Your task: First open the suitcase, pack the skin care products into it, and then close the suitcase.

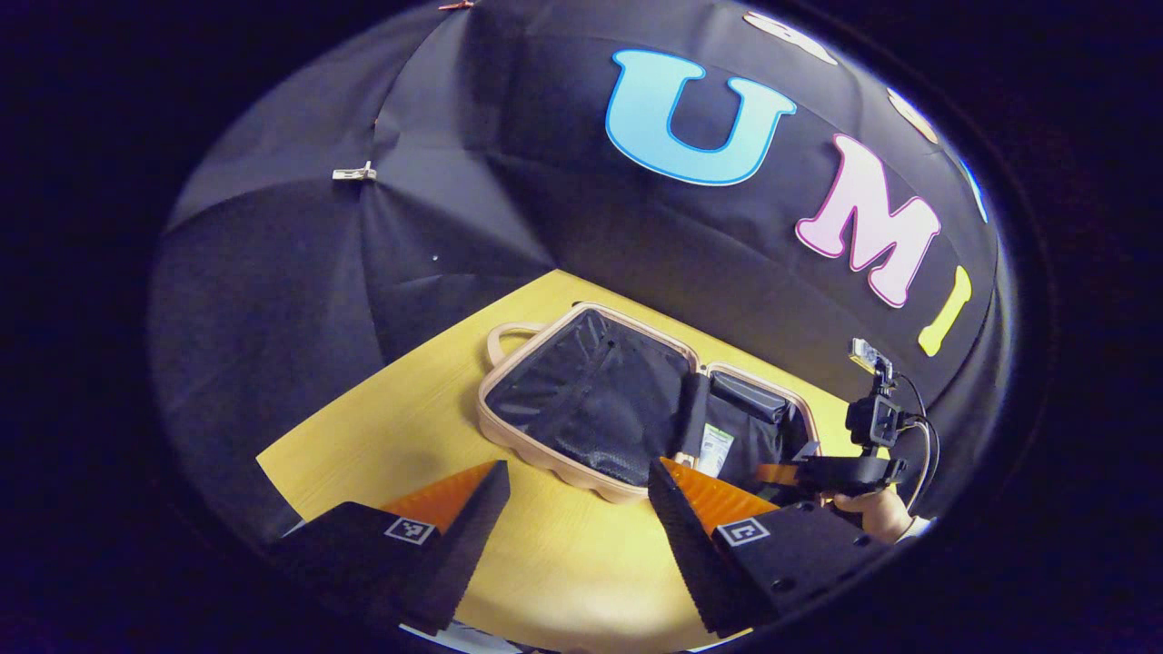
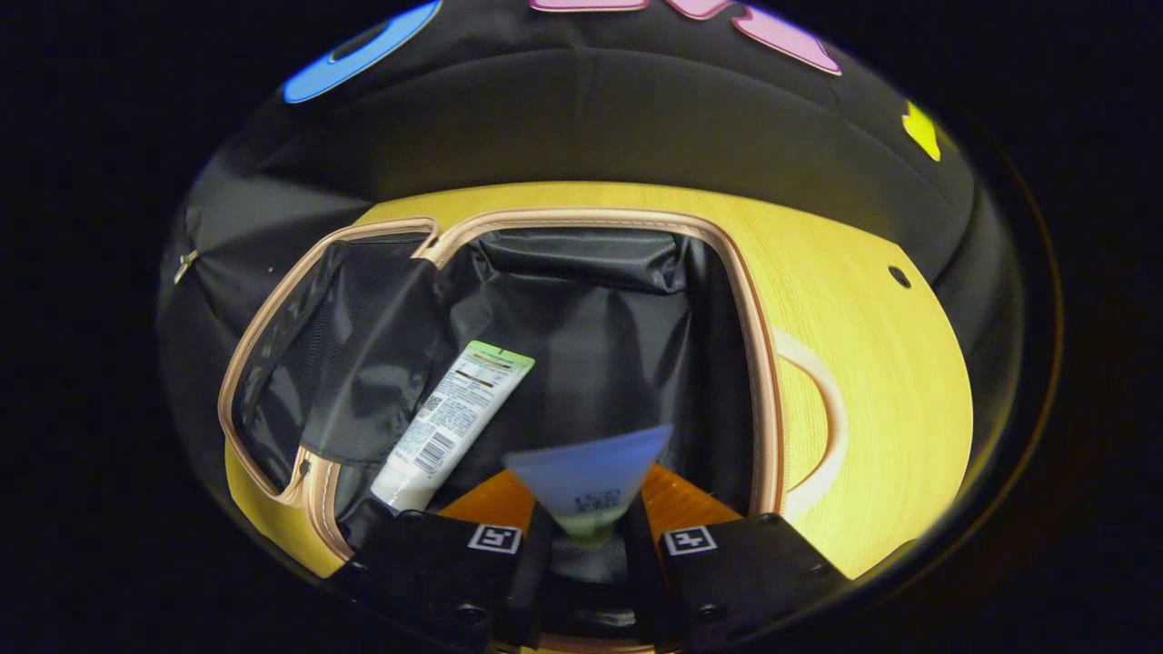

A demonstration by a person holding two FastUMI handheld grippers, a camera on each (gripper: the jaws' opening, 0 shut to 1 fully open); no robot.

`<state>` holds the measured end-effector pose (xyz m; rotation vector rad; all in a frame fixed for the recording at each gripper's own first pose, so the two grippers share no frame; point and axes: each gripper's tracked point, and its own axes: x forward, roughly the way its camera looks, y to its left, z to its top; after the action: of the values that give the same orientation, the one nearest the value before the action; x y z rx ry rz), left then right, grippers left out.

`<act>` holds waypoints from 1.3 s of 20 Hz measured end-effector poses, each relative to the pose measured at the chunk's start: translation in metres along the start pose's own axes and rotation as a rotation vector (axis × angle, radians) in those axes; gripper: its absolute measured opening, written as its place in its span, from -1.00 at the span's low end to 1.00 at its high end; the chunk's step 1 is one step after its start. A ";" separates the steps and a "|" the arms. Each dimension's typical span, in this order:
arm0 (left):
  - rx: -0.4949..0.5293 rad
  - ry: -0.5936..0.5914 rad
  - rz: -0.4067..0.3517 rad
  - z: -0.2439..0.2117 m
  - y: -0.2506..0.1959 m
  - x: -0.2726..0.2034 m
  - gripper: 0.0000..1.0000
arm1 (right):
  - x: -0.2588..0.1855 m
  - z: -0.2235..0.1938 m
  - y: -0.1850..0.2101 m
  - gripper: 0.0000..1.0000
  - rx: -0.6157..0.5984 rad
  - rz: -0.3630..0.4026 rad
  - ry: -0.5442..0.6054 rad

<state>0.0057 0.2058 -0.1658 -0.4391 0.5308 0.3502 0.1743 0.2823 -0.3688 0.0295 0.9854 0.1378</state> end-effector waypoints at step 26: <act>-0.023 0.201 -0.216 0.071 0.105 0.277 -0.09 | -0.146 0.007 -0.170 0.96 0.016 -0.178 -0.292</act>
<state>0.2136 0.3869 -0.2967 -0.5521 0.6681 0.1045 0.1177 0.0947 -0.2588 -0.0228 0.6933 -0.0373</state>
